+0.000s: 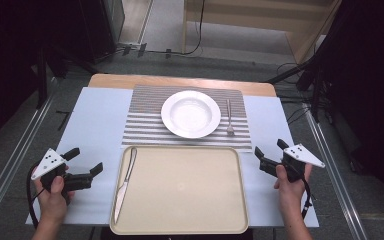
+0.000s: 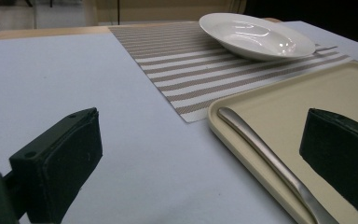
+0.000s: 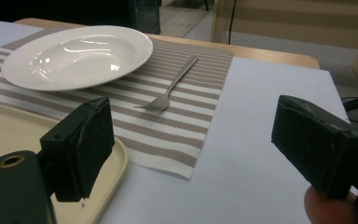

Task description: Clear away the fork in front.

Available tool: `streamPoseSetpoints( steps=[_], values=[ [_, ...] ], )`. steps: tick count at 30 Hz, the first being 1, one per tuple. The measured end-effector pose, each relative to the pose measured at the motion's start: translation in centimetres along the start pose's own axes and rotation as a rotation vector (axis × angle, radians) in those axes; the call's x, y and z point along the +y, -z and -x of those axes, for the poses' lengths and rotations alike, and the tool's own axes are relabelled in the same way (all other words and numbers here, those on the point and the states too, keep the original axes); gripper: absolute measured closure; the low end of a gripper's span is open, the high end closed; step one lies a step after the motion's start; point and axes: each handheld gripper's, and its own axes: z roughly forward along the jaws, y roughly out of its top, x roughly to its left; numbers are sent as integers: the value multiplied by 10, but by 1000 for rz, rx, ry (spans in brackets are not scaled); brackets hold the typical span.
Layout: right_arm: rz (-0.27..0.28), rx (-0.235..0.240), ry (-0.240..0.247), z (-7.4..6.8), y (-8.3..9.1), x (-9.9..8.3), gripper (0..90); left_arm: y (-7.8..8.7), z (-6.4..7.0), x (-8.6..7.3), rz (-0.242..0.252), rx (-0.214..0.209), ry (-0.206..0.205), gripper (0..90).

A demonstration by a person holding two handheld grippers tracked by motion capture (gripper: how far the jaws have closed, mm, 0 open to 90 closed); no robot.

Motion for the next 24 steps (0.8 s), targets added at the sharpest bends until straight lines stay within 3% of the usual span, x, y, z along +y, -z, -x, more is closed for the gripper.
streamPoseSetpoints(
  steps=[7,12,15,18,24],
  values=[
    [-28,53,-32,-1,-18,25,157,2,-11,-5,38,-33,36,0],
    [-42,20,-7,-6,-31,39,157,0,-13,-7,40,-40,58,0],
    [-37,51,-19,-7,-39,44,143,2,-15,-8,50,-38,72,0],
    [-44,69,-32,-10,-49,46,161,1,-12,-8,43,-28,50,0],
    [-88,0,-32,-12,-70,48,249,-3,-6,-8,24,-38,12,0]
  ],
)
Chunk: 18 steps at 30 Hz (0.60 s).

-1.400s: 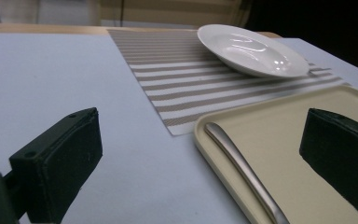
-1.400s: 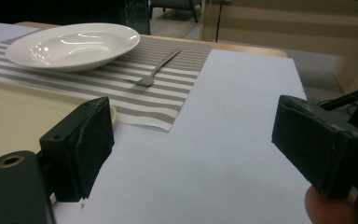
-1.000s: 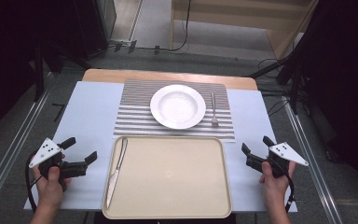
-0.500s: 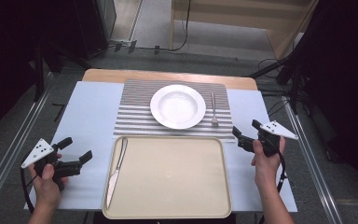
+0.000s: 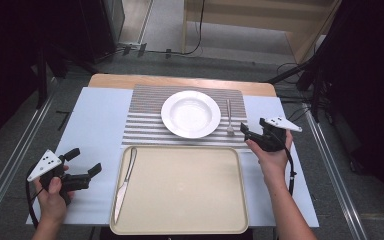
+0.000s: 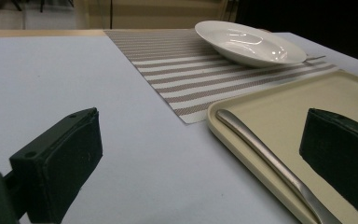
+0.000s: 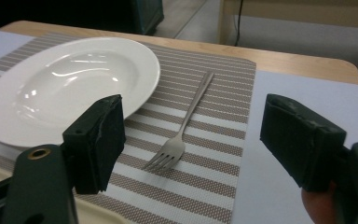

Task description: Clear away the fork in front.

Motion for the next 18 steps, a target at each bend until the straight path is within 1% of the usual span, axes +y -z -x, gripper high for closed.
streamPoseSetpoints(
  steps=[1,2,4,6,8,10,11,14,16,17,18],
  values=[
    [-7,-18,-2,0,-3,1,265,0,0,0,-1,-1,0,0],
    [-15,-26,-2,0,-7,3,269,0,0,0,-2,-1,1,0],
    [-26,-43,-16,2,-13,5,308,0,-1,0,2,0,5,0],
    [-40,-41,-28,3,-19,7,336,0,0,0,0,-1,2,0],
    [-48,-44,-27,3,-25,8,364,0,0,0,-7,-2,-3,0],
    [-53,-27,-25,4,-30,10,418,-1,1,0,-8,0,-6,0],
    [-54,-29,-23,4,-32,11,439,-1,1,0,-7,-4,-4,0],
    [-92,-25,-24,6,-43,15,494,-1,0,0,-8,-6,-3,0],
    [-91,-24,-21,6,-49,17,529,-1,0,-1,-9,-5,-2,0],
    [-106,-29,-19,6,-52,19,532,-1,0,0,-11,-6,-2,0],
    [-120,-39,-10,6,-55,21,554,-1,0,0,-12,-5,-2,0]
  ],
)
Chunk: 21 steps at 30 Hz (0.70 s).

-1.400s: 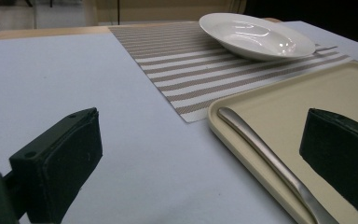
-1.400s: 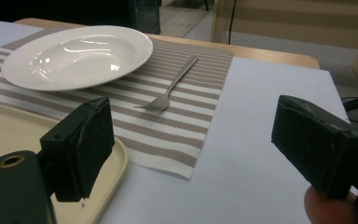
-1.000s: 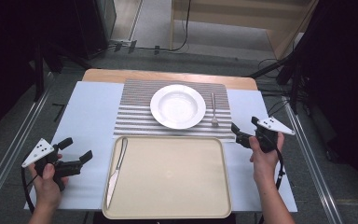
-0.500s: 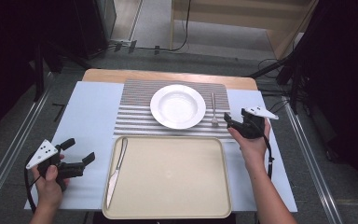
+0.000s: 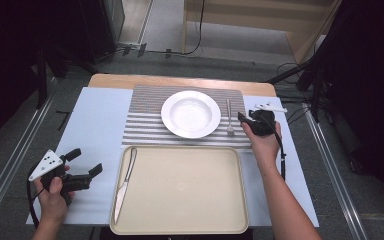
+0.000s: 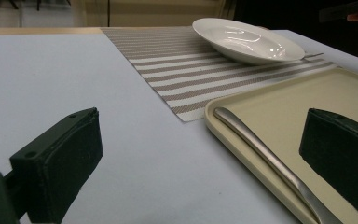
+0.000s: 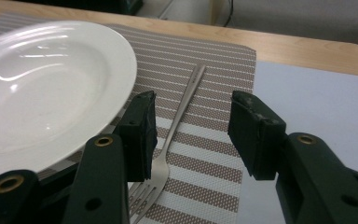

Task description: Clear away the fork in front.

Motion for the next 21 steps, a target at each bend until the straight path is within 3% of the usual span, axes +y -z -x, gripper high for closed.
streamPoseSetpoints(
  steps=[2,7,10,13,17,21],
  values=[
    [4,18,1,-1,-5,3,578,0,0,0,2,-2,3,0],
    [-31,11,51,-9,-17,10,661,-1,0,0,-2,-2,1,0],
    [-39,52,-18,-7,-25,13,770,-1,0,0,-3,-1,3,0],
    [-102,48,-72,-6,-34,14,875,-1,0,0,-4,-2,4,0],
    [-179,65,-79,-10,-46,16,900,-1,0,0,-5,-1,3,0],
    [-217,86,-62,-13,-56,14,900,-2,0,0,-11,0,2,0]
  ],
)
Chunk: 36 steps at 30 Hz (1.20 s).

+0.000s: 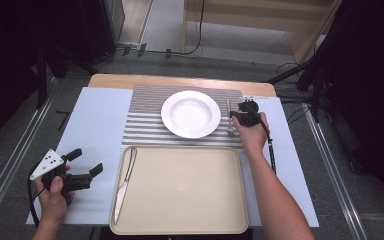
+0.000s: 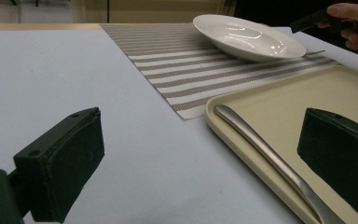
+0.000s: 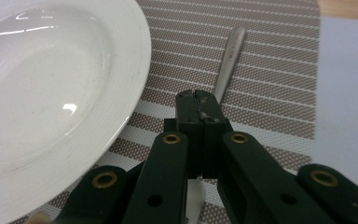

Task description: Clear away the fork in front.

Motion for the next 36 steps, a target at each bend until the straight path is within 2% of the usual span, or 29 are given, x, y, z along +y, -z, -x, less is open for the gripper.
streamPoseSetpoints(
  steps=[5,11,13,16,21,24,26,28,31,34,36],
  values=[
    [-41,11,3,-3,-11,-2,900,0,0,0,-2,-1,-1,0],
    [-88,-1,9,-2,-23,-9,900,-1,1,0,-1,-2,0,0],
    [-86,8,0,-2,-23,-10,900,0,1,0,-1,-3,-1,0],
    [-93,-23,37,-3,-22,-10,900,0,0,0,-1,-3,-1,0],
    [-107,-66,72,1,-19,-10,900,0,0,0,-1,-4,0,0],
    [-123,-56,64,7,-16,-9,900,0,0,0,2,-5,1,0],
    [-91,-37,60,10,-11,-6,845,0,0,0,2,-4,1,0],
    [-72,-59,64,11,-9,-3,810,1,0,0,0,-4,0,0],
    [-81,-114,78,11,-11,0,772,0,0,0,-1,-4,1,0],
    [-102,-123,84,14,-16,-1,783,0,0,0,-2,-5,0,0],
    [-103,-99,62,15,-19,-2,793,0,0,0,-2,-6,0,0]
  ],
)
